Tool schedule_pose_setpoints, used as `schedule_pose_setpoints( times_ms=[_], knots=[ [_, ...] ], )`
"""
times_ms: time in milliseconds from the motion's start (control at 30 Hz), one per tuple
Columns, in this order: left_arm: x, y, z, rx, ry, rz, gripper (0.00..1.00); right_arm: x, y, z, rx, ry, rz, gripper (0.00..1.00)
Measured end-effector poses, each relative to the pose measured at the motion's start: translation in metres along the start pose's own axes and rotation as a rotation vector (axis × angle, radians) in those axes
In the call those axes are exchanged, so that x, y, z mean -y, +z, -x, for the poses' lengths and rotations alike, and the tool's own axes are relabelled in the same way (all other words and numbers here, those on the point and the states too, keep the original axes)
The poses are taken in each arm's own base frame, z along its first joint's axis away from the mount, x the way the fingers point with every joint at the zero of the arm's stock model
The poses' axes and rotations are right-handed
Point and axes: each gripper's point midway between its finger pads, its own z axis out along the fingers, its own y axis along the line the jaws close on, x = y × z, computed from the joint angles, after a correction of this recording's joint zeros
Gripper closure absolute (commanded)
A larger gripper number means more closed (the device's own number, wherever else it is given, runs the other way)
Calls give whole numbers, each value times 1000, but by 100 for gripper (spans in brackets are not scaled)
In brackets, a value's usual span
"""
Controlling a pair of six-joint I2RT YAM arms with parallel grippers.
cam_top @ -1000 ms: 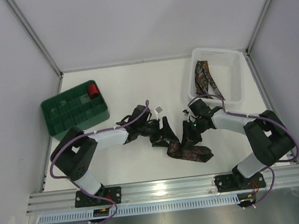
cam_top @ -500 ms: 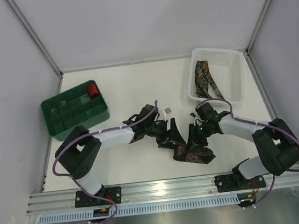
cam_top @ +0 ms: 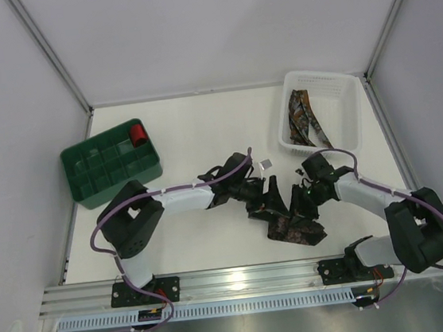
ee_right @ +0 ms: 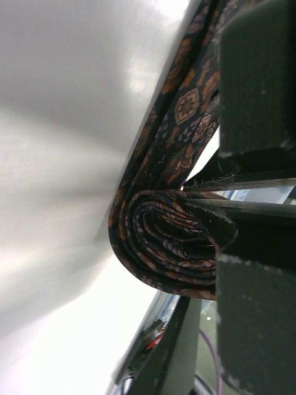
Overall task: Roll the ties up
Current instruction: Roll the tie
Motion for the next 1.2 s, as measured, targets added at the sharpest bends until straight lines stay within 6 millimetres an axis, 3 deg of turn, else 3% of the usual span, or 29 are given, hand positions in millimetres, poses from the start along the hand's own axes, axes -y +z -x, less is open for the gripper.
schedule_pose_setpoints(
  times_ms=[767, 1033, 1200],
  knots=[
    [28, 38, -11, -104, 29, 6, 21, 66, -52, -8, 90, 322, -291, 81],
    [36, 38, -11, -98, 58, -18, 13, 60, -69, 5, 133, 336, -271, 78],
    [56, 20, -7, -49, 150, -38, 11, 48, -72, 1, 121, 313, -209, 77]
  ],
)
